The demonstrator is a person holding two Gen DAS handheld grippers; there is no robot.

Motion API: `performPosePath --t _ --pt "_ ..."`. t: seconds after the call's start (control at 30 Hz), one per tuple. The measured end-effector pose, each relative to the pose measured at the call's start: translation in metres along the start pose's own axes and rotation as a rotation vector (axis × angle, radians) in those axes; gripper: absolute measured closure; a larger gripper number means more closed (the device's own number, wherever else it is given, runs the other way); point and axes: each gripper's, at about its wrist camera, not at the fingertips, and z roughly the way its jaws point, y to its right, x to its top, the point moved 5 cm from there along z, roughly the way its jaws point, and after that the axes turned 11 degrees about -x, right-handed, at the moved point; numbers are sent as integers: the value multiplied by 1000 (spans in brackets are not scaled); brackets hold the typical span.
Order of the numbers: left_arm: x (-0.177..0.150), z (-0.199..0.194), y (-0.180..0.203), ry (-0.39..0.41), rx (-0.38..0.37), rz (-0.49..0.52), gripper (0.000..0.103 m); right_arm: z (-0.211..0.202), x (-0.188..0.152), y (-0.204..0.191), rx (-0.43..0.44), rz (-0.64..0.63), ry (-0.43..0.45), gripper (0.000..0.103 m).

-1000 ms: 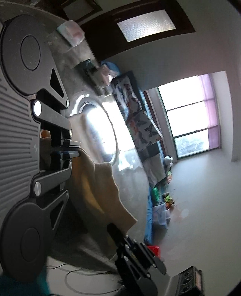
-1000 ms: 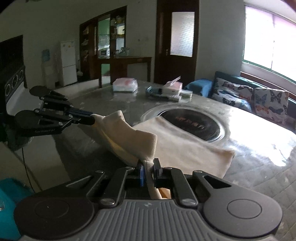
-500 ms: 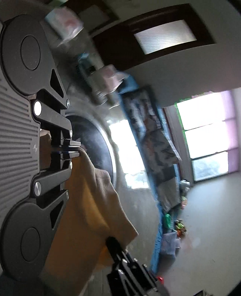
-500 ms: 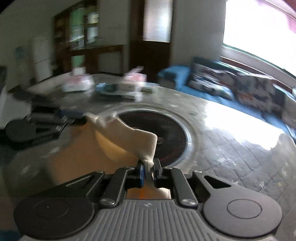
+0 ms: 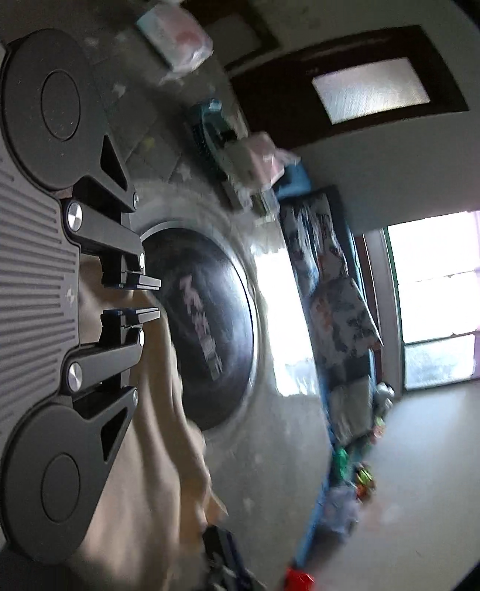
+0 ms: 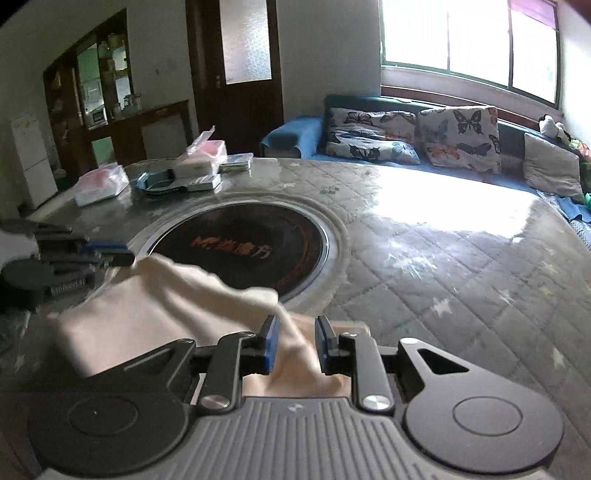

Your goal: Fold clothes

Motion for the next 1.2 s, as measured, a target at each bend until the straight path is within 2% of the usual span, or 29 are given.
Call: performPosePath --t 0.1,0.17,0.3,0.57,0.6,0.67,0.83,0.9,1.0,1.1,1.13,1.2 --pt "-7 -1 10 -22 -47 -6 91 -5 -14 -3 12 -23 -26 82" --pt "-13 0 13 -36 -30 9 91 0 -22 -4 1 -22 -48 82" --pt "-23 -2 10 -48 -30 -12 91 -1 -21 6 -17 33 -18 82" --pt "-30 -4 13 -46 -26 -9 91 20 -24 4 -28 -32 -16 82" --pt "-30 -5 13 -47 -27 -6 91 20 -24 4 -26 -36 -20 83" --pt "-30 -5 12 -48 -28 0 91 18 -21 2 -24 -48 -24 100" --pt "-33 -6 13 -50 -28 26 91 7 -3 4 -79 -107 28 103" --pt "-33 -6 13 -50 -22 36 90 10 3 10 -98 -104 32 103" --pt "-33 -7 13 -53 -19 32 89 25 -3 17 -102 -77 -17 102" --pt "-31 -7 13 -57 -20 37 89 18 -5 26 -32 17 -26 93" --pt "-30 -8 15 -58 -23 39 89 14 -6 26 -15 17 -22 87" --pt "-27 -10 21 -53 -50 43 89 7 -9 26 7 5 -20 83"
